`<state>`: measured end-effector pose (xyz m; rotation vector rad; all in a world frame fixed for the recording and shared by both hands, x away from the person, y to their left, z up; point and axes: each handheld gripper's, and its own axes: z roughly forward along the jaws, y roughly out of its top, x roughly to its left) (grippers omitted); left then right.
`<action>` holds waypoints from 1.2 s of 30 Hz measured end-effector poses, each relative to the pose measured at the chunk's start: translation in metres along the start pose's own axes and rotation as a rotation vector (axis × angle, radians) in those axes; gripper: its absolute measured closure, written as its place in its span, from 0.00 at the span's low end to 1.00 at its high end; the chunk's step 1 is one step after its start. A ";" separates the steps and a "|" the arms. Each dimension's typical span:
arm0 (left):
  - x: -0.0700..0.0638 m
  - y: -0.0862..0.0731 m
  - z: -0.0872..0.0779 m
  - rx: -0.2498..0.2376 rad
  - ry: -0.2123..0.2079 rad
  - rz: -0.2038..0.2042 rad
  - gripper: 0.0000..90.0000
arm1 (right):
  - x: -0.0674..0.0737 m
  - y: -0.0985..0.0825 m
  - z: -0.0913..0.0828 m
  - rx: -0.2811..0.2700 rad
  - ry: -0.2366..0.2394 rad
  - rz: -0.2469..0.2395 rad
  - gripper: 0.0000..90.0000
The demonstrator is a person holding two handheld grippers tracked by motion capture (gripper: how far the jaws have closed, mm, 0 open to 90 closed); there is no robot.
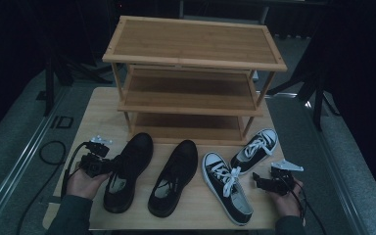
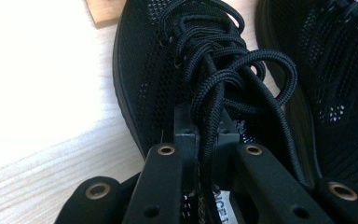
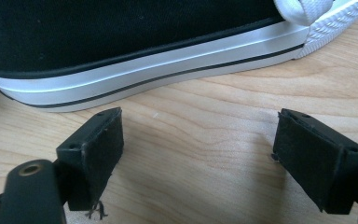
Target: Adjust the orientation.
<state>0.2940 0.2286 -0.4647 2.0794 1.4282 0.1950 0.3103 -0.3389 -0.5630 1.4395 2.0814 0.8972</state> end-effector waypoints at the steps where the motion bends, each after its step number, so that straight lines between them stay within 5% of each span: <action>1: -0.001 0.002 0.000 -0.006 0.001 0.000 0.94 | 0.000 0.000 0.000 0.000 0.000 0.000 0.18; 36: -0.010 0.057 0.021 -0.044 0.095 0.097 0.94 | 0.000 0.000 0.000 0.000 0.000 0.000 0.18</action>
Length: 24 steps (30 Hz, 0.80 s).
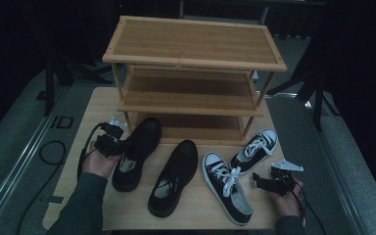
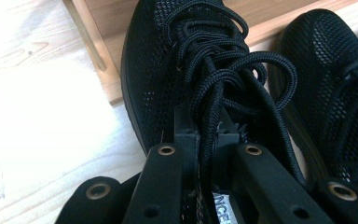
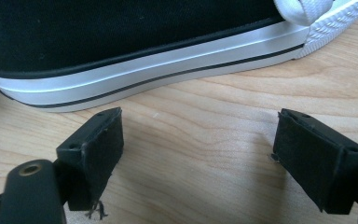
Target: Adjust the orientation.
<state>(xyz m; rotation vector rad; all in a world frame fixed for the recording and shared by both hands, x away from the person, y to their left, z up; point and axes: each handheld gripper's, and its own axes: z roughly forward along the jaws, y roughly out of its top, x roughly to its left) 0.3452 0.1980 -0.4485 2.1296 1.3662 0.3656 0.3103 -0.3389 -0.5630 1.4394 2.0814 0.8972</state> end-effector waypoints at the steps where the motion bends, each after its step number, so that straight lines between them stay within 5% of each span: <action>1: 0.001 0.002 0.001 -0.001 0.000 -0.001 0.94 | 0.000 0.000 0.000 0.000 0.000 0.000 0.18; 24: 0.009 0.025 0.040 -0.037 0.034 0.037 0.94 | 0.000 0.000 0.000 0.000 0.000 0.000 0.18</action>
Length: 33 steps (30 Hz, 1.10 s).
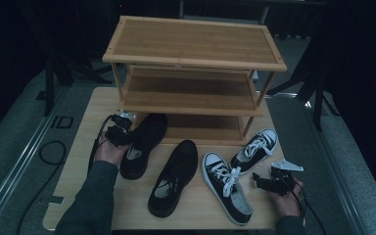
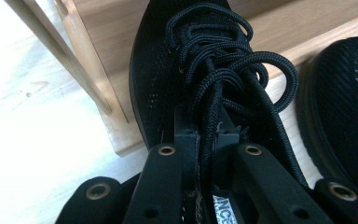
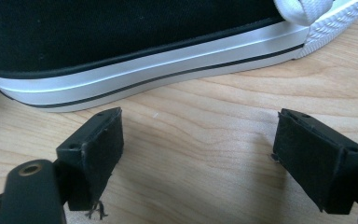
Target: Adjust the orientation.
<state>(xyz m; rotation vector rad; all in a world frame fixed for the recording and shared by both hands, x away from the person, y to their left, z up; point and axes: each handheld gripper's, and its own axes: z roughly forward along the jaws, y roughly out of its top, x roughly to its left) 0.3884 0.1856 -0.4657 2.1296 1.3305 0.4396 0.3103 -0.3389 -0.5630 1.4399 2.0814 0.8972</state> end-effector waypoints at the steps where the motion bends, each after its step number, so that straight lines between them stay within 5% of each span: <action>1: 0.000 0.001 0.001 -0.001 0.003 0.003 0.94 | 0.000 0.000 0.000 0.000 0.000 0.000 0.18; 12: -0.001 0.007 0.013 -0.029 0.060 0.011 0.94 | 0.000 0.000 0.000 0.000 0.000 -0.001 0.18; 17: -0.002 0.008 0.016 -0.048 0.085 -0.027 0.94 | 0.000 0.000 0.000 0.000 0.000 0.000 0.18; 33: -0.003 0.010 0.023 -0.077 0.117 -0.053 0.94 | 0.000 0.000 0.000 0.000 0.000 0.000 0.18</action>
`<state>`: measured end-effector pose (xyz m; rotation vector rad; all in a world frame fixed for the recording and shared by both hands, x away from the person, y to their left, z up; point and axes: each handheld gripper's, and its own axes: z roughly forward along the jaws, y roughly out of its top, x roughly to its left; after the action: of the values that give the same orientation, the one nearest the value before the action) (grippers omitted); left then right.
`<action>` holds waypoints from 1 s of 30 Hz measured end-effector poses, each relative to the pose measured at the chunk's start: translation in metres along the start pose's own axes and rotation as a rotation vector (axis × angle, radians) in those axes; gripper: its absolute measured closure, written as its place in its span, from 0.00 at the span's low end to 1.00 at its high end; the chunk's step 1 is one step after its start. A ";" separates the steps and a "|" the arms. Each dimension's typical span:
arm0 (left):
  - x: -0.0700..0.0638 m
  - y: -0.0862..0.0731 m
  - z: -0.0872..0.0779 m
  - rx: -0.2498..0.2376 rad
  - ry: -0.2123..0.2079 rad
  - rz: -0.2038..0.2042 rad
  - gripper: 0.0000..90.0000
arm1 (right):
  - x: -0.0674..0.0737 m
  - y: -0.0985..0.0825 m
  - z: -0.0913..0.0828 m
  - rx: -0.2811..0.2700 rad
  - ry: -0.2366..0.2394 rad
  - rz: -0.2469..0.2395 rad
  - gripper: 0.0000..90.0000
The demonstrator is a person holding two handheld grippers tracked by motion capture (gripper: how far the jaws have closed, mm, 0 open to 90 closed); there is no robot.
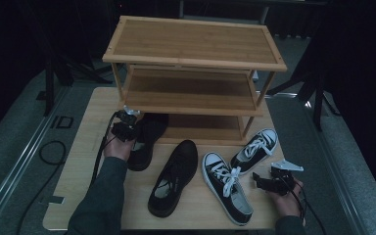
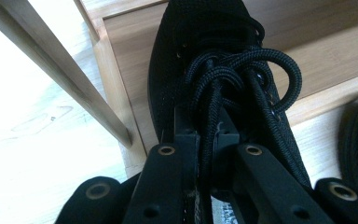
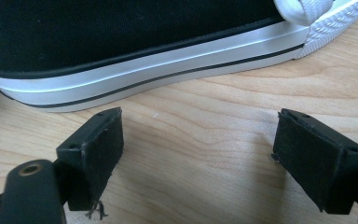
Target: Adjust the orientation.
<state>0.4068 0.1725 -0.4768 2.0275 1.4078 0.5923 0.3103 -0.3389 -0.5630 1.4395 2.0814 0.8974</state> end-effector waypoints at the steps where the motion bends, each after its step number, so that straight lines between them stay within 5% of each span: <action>1: 0.000 0.000 0.000 -0.001 0.002 -0.007 0.94 | 0.000 0.000 0.000 0.000 0.000 0.000 0.18; 12: 0.003 0.001 -0.010 -0.020 -0.042 -0.004 0.80 | 0.000 0.000 0.000 0.000 0.000 0.000 0.18; 30: 0.006 -0.005 -0.046 -0.014 -0.103 0.023 0.75 | 0.000 0.000 0.000 0.000 0.000 0.000 0.18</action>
<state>0.3757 0.1896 -0.4467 2.0354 1.3186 0.4991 0.3103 -0.3389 -0.5630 1.4393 2.0811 0.8973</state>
